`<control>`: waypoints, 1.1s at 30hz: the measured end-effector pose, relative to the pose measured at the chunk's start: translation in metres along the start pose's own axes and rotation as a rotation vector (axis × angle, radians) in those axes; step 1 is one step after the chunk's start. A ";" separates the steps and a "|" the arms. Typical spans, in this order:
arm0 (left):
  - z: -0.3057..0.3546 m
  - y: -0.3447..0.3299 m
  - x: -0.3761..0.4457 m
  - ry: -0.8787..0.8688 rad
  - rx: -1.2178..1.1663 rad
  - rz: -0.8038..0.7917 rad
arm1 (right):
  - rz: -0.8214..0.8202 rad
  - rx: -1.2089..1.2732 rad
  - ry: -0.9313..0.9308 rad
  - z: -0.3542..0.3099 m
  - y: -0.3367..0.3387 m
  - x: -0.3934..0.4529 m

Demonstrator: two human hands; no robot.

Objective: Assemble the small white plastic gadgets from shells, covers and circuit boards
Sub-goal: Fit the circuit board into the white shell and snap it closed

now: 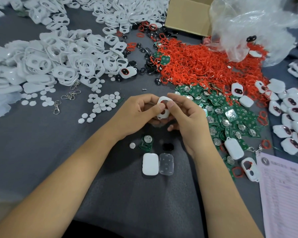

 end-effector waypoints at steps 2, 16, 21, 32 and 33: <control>0.001 -0.001 0.000 -0.013 -0.010 0.002 | -0.005 0.038 -0.035 0.003 -0.001 0.000; 0.004 0.000 0.000 -0.020 -0.032 0.019 | -0.249 0.348 -0.341 0.017 -0.017 -0.007; 0.009 -0.002 -0.003 -0.025 -0.115 -0.013 | -0.272 0.468 -0.422 0.020 -0.024 -0.008; 0.002 0.000 0.001 0.002 -0.115 -0.011 | -0.235 0.576 -0.456 0.023 -0.026 -0.008; 0.001 0.000 0.001 0.008 -0.126 -0.008 | -0.184 0.586 -0.443 0.025 -0.022 -0.005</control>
Point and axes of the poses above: each hand's wrist, its own x-axis towards the middle knuckle, its own y-axis out of the back of the hand, z = x × y, the point moved 9 cm from there along x, towards the middle knuckle
